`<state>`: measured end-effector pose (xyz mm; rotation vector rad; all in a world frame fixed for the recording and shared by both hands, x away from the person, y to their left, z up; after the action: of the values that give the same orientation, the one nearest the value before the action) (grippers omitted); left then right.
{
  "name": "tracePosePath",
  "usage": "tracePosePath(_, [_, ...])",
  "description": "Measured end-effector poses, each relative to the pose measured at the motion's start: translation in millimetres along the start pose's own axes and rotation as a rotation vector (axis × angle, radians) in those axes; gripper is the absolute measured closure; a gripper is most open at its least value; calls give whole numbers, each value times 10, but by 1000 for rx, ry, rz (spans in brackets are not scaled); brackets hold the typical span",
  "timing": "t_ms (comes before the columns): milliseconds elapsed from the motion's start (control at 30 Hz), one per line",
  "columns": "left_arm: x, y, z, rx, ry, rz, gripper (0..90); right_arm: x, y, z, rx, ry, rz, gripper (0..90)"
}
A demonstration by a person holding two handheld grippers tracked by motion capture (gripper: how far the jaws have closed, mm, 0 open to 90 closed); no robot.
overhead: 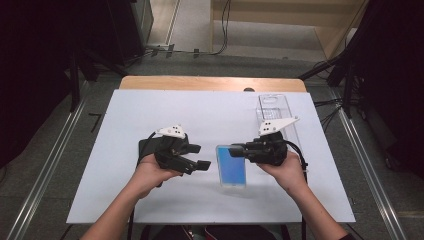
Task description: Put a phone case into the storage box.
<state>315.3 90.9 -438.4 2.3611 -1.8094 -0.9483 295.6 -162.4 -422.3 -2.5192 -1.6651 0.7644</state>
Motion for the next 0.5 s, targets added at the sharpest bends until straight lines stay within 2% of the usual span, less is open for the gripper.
tracePosePath(67, [-26,26,-21,20,-1,27,250,13,-2,5,-7,1,-32,770])
tracePosePath(100, [-26,26,-21,20,-1,27,264,13,-2,5,-7,1,-32,770])
tracePosePath(133, [-32,36,-24,28,3,35,283,31,-11,15,-22,-5,-52,771])
tracePosePath(233, [-47,57,-32,34,3,52,284,49,-27,25,-32,-17,-63,771])
tracePosePath(500, [-67,104,-47,58,-1,93,382,126,-54,46,-46,-40,-122,771])
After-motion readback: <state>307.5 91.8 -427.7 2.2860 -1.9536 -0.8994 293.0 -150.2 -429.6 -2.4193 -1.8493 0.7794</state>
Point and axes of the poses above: each handheld gripper's, and its own axes: x roughly forward along the jaws, z roughly out of its underside, y roughly to its right, the point moved 3 cm from there along x, roughly forward along the jaws, and after that the axes turned 7 degrees about y, right-handed, at the moved point
